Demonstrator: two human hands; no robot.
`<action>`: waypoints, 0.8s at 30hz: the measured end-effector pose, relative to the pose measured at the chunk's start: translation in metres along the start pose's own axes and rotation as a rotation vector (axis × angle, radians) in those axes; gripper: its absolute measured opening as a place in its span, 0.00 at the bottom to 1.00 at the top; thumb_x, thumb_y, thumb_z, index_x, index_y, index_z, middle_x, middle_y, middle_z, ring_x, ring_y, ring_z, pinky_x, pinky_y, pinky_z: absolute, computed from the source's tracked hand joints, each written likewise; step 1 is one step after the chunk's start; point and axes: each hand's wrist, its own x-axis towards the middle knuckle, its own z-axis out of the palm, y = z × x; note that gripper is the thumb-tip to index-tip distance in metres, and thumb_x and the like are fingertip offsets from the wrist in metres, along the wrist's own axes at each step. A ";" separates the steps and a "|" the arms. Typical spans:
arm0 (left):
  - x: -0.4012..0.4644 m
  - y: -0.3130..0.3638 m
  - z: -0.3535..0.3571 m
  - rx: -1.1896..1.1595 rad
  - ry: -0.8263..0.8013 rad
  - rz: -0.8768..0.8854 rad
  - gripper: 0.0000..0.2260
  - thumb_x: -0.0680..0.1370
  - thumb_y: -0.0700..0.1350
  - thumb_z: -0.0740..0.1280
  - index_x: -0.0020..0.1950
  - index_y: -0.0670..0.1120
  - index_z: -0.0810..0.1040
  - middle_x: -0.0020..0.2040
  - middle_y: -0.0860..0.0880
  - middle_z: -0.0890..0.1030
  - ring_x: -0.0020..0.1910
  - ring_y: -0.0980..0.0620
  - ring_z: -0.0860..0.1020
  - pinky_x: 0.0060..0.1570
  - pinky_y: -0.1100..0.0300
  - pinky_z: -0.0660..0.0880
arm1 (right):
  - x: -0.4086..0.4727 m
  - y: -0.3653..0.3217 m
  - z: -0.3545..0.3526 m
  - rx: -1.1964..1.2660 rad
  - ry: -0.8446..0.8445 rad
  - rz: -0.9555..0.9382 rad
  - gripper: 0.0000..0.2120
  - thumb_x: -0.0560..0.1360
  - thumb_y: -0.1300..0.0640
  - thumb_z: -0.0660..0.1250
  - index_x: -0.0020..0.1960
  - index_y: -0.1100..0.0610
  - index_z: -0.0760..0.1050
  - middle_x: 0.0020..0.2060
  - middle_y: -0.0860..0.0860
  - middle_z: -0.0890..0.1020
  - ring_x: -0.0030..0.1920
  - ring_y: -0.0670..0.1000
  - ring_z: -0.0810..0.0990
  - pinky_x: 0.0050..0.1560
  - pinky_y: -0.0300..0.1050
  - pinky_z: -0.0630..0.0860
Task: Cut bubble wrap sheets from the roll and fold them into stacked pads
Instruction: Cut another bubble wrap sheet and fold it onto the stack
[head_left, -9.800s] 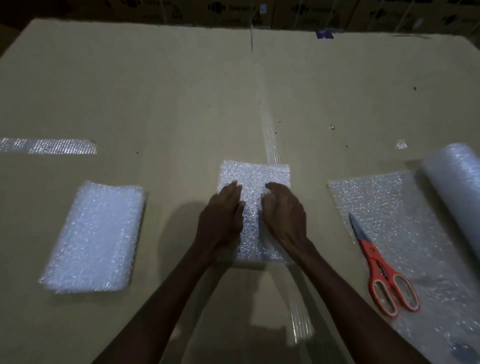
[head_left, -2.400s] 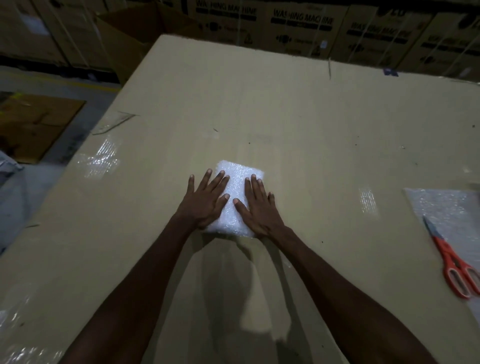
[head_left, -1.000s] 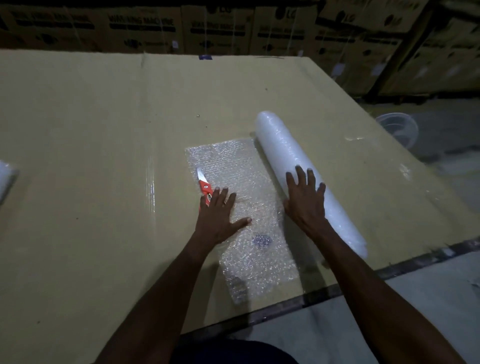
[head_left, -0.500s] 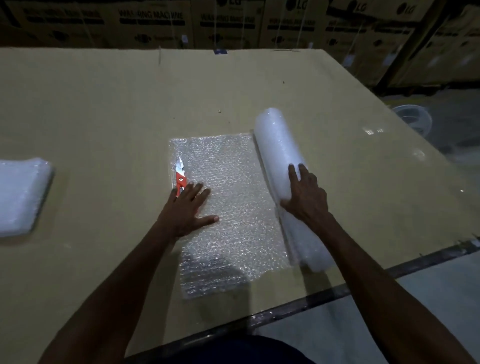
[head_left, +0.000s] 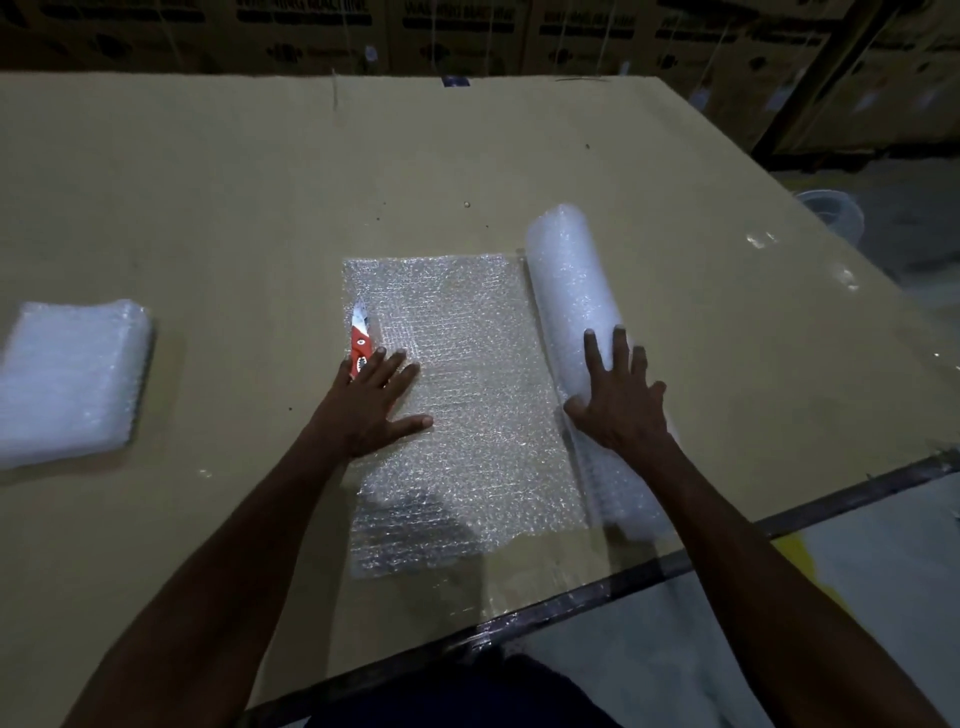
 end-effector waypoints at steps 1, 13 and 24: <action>-0.001 0.001 0.000 0.008 0.003 -0.007 0.47 0.71 0.80 0.39 0.82 0.53 0.52 0.82 0.50 0.49 0.81 0.47 0.46 0.76 0.38 0.45 | 0.000 0.001 -0.001 -0.002 -0.002 0.002 0.47 0.77 0.40 0.65 0.84 0.50 0.40 0.82 0.61 0.43 0.78 0.69 0.53 0.62 0.76 0.70; -0.028 0.037 -0.001 -0.107 0.097 -0.210 0.48 0.74 0.76 0.35 0.81 0.44 0.55 0.82 0.45 0.55 0.80 0.45 0.52 0.76 0.39 0.51 | 0.002 -0.012 -0.032 0.156 0.034 -0.127 0.46 0.77 0.35 0.65 0.83 0.52 0.46 0.83 0.57 0.41 0.82 0.62 0.42 0.75 0.72 0.52; -0.104 0.044 0.006 -0.107 0.132 -0.429 0.46 0.76 0.73 0.35 0.81 0.42 0.55 0.81 0.43 0.56 0.80 0.43 0.54 0.74 0.37 0.54 | -0.024 -0.095 -0.009 0.442 0.026 -0.440 0.33 0.79 0.45 0.68 0.78 0.59 0.64 0.77 0.58 0.66 0.77 0.60 0.63 0.70 0.60 0.68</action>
